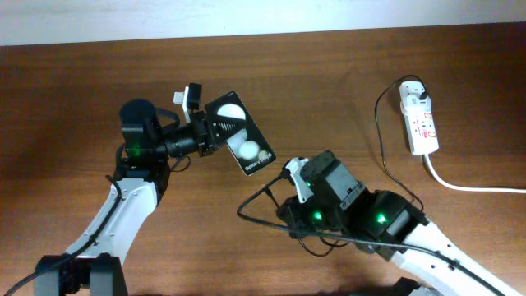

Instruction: Plug charger to phone and switch on socket

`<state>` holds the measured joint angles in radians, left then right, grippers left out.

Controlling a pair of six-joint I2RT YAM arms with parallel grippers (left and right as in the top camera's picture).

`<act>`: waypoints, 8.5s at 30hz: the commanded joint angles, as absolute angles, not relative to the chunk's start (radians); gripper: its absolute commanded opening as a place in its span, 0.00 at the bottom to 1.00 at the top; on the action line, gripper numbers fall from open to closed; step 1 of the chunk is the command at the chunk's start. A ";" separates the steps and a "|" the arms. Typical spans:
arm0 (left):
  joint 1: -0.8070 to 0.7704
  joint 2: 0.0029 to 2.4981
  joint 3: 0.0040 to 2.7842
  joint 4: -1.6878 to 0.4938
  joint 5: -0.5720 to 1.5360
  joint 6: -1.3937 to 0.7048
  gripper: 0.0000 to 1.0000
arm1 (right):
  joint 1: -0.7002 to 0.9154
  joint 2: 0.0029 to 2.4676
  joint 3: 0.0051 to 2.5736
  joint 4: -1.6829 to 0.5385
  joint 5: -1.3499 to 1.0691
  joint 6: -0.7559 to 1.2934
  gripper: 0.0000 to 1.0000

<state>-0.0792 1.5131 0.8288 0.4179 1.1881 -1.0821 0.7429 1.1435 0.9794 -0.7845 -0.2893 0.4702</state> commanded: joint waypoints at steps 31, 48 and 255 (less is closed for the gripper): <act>-0.080 1.506 0.844 0.433 1.277 -1.175 0.00 | 0.760 1.070 0.980 -0.717 -0.262 0.529 0.04; -0.081 1.506 0.844 0.433 1.266 -1.173 0.00 | 0.760 1.070 0.980 -0.716 -0.266 0.529 0.04; -0.212 1.895 1.757 -1.385 0.056 -0.290 1.00 | 0.759 0.653 1.015 -1.183 0.009 0.400 0.99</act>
